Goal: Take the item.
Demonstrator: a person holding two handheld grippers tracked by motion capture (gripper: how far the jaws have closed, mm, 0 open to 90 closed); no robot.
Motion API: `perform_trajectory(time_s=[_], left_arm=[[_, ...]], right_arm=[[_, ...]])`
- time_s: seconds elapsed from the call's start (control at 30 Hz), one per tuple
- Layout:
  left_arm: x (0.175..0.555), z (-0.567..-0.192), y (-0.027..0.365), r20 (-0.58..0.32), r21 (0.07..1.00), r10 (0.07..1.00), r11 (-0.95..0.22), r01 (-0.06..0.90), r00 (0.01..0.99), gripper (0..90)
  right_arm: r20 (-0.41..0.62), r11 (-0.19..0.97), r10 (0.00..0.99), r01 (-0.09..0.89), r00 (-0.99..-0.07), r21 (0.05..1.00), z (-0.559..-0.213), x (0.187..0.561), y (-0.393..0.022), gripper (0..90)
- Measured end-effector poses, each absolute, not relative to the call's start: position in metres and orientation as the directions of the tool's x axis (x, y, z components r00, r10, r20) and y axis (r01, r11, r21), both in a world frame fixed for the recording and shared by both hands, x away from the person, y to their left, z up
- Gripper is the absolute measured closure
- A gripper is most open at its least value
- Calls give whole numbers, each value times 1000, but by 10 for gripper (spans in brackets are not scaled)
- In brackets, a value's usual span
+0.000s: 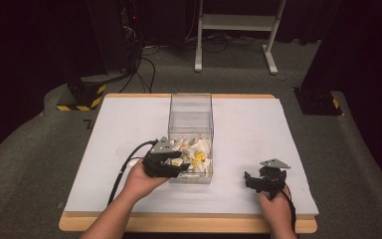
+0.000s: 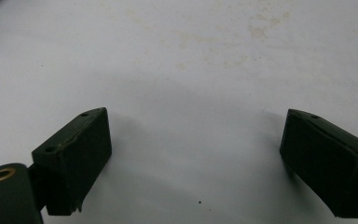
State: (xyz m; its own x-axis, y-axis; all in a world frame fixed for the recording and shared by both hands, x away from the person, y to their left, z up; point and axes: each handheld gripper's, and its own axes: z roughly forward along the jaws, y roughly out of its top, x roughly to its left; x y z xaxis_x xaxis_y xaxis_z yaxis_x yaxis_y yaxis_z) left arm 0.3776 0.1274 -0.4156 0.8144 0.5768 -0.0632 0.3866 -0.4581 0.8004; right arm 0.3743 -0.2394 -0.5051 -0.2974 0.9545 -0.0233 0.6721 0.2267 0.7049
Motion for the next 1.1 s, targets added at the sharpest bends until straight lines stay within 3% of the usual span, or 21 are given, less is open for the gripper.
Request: perform_trajectory(time_s=[0.67, 1.1], left_arm=[[386, -420, 109, -7, 740, 549, -559, 374, 836, 511], [383, -421, 110, 51, 744, 557, -575, 341, 829, 691]], right_arm=[[-27, 232, 953, 669, -302, 706, -505, 374, -240, 88], [-27, 232, 953, 669, -302, 706, -505, 374, -240, 89]])
